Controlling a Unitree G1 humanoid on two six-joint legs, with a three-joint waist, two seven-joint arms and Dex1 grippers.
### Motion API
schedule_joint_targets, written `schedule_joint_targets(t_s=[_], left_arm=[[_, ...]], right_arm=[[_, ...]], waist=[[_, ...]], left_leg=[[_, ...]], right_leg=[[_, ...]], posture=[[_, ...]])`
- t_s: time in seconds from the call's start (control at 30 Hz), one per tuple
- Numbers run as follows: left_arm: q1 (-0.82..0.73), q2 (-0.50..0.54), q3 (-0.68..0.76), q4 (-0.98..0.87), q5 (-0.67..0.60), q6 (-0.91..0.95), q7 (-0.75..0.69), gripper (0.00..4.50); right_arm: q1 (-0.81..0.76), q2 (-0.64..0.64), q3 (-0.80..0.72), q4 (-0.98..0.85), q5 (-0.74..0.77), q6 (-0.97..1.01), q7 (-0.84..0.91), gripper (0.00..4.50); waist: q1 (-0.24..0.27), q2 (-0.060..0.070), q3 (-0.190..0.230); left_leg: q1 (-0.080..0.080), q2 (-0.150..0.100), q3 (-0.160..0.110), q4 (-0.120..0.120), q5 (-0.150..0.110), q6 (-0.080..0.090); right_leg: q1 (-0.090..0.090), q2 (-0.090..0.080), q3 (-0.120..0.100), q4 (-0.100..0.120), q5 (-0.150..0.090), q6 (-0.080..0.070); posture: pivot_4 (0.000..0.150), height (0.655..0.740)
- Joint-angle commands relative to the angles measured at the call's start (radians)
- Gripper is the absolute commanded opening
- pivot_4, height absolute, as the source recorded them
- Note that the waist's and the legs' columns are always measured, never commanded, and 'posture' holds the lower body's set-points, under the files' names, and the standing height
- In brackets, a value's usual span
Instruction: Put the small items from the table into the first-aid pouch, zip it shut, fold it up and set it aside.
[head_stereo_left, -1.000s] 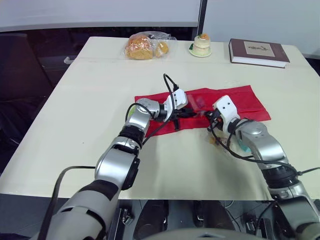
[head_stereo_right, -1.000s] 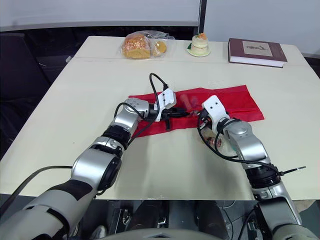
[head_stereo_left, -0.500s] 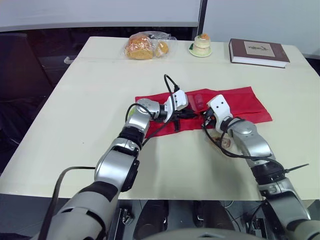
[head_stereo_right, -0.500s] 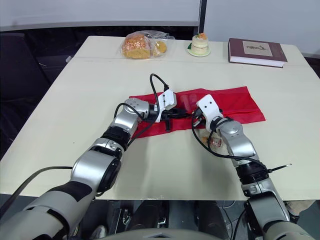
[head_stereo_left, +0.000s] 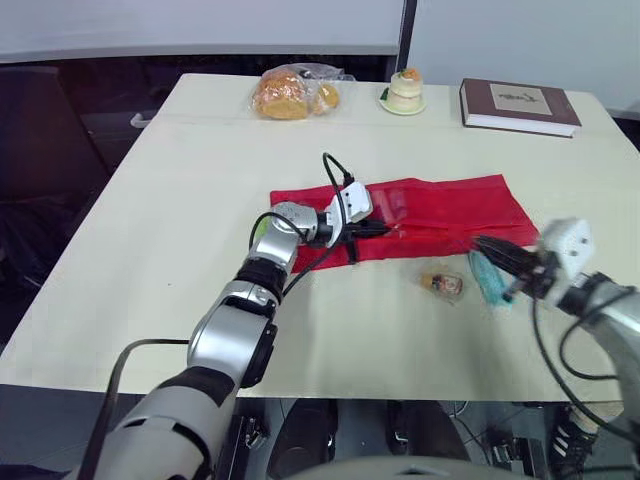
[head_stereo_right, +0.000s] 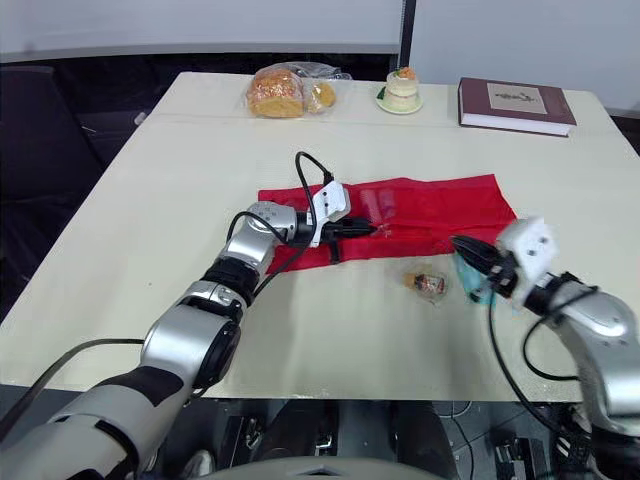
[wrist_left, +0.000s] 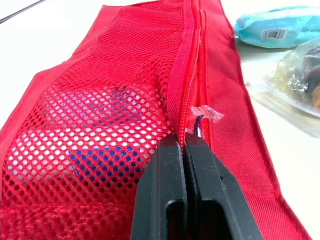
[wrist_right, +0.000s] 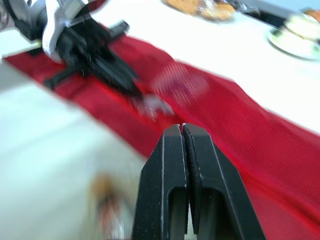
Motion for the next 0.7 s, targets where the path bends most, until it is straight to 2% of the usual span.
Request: schedule_joint_targets(t_s=[0.03,0.07,0.1,0.17,0.23,0.27,0.3,0.43,0.53,0.7], left_arm=[[-0.005,0.007,0.028,-0.034,-0.026,0.003,0.031,0.00],[-0.007,0.010,0.030,-0.031,-0.026,0.003,0.036,0.00],[-0.009,0.013,0.027,-0.027,-0.022,0.000,0.041,0.00],[-0.011,0.016,0.021,-0.022,-0.014,-0.003,0.045,0.00],[-0.012,0.017,0.020,-0.021,-0.014,0.001,0.047,0.00],[-0.013,0.017,0.019,-0.021,-0.015,0.003,0.048,0.00],[-0.014,0.017,0.019,-0.020,-0.016,0.004,0.049,0.00],[-0.015,0.017,0.015,-0.011,-0.008,-0.003,0.053,0.00],[-0.011,0.017,0.013,-0.012,-0.008,-0.003,0.043,0.00],[-0.014,0.015,0.012,-0.004,-0.006,-0.007,0.042,0.00]], right_arm=[[0.091,-0.068,-0.217,-0.055,0.157,0.011,0.112,0.91],[0.138,-0.097,-0.288,-0.054,0.197,0.011,0.168,1.45],[0.185,-0.127,-0.378,-0.046,0.250,0.018,0.232,2.29],[0.257,-0.180,-0.528,-0.033,0.324,0.045,0.333,2.61],[0.317,-0.233,-0.643,-0.021,0.378,0.079,0.400,3.74],[0.336,-0.251,-0.684,-0.017,0.397,0.091,0.419,3.80],[0.349,-0.263,-0.710,-0.014,0.411,0.099,0.429,4.47],[0.417,-0.303,-0.877,0.005,0.485,0.166,0.485,4.49],[0.479,-0.314,-0.960,0.015,0.485,0.178,0.540,4.49],[0.497,-0.305,-0.926,0.010,0.432,0.137,0.537,4.49]], waist=[[0.004,0.000,0.000],[0.001,0.000,0.000],[0.002,0.000,0.000],[0.013,0.003,0.000],[0.013,0.002,0.000],[0.013,0.002,0.000],[0.013,0.002,0.000],[0.014,0.002,0.000],[0.015,0.001,0.000],[0.014,0.001,0.000]], left_leg=[[0.001,0.000,0.000,0.000,0.000,0.000],[0.001,0.000,0.000,0.000,0.000,0.000],[0.001,0.001,0.000,0.000,0.000,0.000],[0.001,0.000,0.000,0.000,0.000,0.000],[0.001,0.001,-0.001,0.000,0.000,0.000],[0.001,0.001,-0.001,0.000,0.000,0.000],[0.002,0.001,0.000,0.000,0.000,0.000],[0.001,0.001,-0.001,0.000,0.000,0.000],[0.001,0.001,-0.001,0.000,-0.001,0.001],[0.001,0.001,-0.001,0.000,-0.001,0.001]], right_leg=[[0.001,0.000,0.000,0.000,0.000,0.000],[0.001,0.000,0.000,0.000,0.000,0.000],[0.001,0.001,0.000,0.000,0.000,0.000],[0.001,0.001,0.000,0.000,0.000,0.000],[0.001,0.001,0.000,-0.001,0.000,0.000],[0.001,0.001,0.000,-0.001,0.000,0.000],[0.002,0.000,0.000,-0.001,0.000,0.000],[0.002,0.000,0.000,-0.002,0.000,0.000],[0.002,0.000,-0.001,-0.004,0.000,0.000],[0.003,0.000,0.000,-0.004,0.000,0.000]], posture=[[0.150,0.7289],[0.150,0.7289],[0.150,0.7289],[0.150,0.7289],[0.150,0.7289],[0.150,0.7289],[0.150,0.7289],[0.150,0.7289],[0.150,0.7289],[0.150,0.7289]])
